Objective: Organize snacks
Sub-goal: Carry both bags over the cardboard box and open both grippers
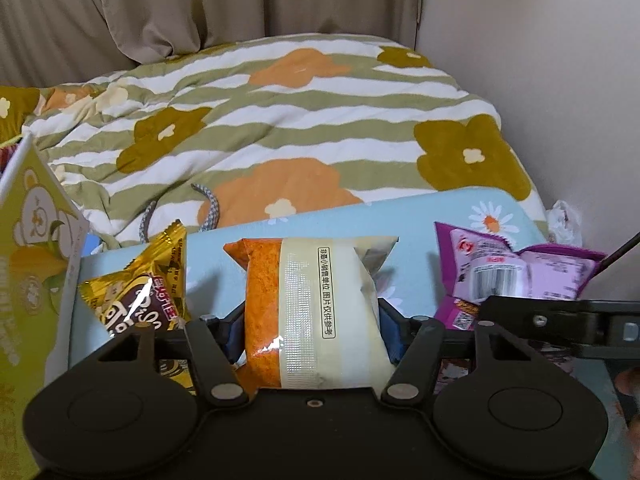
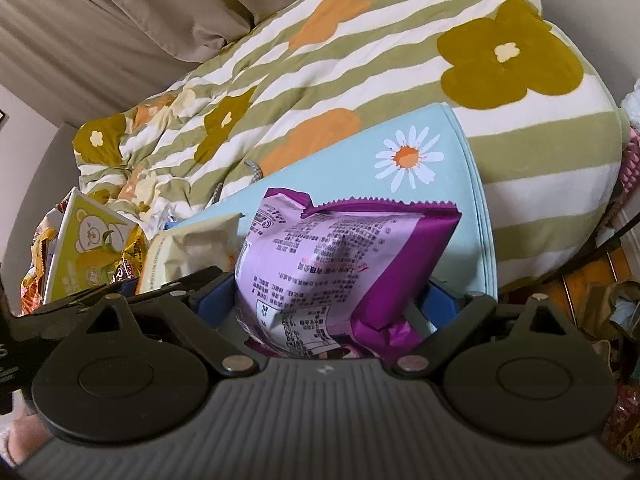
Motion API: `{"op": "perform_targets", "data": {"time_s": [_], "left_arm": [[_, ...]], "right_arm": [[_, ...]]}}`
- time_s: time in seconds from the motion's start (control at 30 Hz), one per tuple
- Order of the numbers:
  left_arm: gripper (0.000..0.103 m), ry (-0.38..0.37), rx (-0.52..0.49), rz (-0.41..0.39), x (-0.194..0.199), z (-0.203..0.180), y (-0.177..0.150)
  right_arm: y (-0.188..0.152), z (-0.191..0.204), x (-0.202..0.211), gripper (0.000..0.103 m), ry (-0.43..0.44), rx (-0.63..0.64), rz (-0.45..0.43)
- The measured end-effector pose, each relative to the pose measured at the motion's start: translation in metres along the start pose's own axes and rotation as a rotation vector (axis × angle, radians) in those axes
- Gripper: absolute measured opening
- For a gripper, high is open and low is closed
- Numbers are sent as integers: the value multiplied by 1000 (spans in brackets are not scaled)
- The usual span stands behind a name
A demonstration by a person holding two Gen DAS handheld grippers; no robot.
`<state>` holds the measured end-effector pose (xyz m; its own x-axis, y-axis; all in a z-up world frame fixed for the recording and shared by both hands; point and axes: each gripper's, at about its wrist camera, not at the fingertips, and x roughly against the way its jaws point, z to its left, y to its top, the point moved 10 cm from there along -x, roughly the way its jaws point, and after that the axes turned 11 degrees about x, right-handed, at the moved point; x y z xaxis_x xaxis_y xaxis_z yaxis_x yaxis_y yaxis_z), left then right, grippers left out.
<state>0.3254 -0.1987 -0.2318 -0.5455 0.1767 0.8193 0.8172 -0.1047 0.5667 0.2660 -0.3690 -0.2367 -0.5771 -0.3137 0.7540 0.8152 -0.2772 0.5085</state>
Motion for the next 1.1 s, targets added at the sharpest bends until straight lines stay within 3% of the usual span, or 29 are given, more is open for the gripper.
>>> {"op": "perform_targets", "data": {"time_s": [0.17, 0.43, 0.8, 1.1], "left_arm": [[67, 0, 6, -23, 13, 1, 0], [67, -9, 25, -65, 36, 4, 0], [67, -9, 60, -190, 117, 17, 9], [67, 66, 142, -325, 205, 70, 19]], "right_arm": [[1, 2, -1, 103, 16, 14, -16], [-2, 11, 5, 78, 26, 68, -22], [4, 49, 56, 78, 37, 124, -85], [23, 133, 99, 78, 140, 264, -153]]}}
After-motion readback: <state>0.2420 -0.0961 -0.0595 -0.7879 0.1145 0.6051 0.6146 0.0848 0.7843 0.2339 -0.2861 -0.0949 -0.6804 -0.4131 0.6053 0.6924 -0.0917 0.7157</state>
